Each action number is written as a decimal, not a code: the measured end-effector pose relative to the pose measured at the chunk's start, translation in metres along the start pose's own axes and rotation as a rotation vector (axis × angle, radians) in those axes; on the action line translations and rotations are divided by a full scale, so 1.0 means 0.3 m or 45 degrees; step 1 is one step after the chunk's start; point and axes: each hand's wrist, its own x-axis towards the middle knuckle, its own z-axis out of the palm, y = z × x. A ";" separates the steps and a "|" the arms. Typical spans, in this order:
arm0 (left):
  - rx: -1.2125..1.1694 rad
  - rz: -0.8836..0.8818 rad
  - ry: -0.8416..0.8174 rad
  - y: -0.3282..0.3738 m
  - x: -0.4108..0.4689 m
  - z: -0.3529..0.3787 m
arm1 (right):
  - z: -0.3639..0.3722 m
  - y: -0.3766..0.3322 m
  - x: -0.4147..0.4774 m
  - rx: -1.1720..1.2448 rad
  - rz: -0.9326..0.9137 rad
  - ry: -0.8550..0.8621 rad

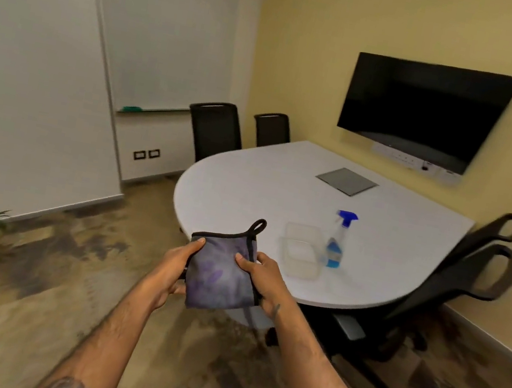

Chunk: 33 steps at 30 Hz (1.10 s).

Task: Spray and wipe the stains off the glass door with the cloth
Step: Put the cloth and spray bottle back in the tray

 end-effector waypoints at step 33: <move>0.231 -0.174 -0.212 0.014 1.041 0.959 | -0.960 0.009 0.885 -0.203 0.190 0.218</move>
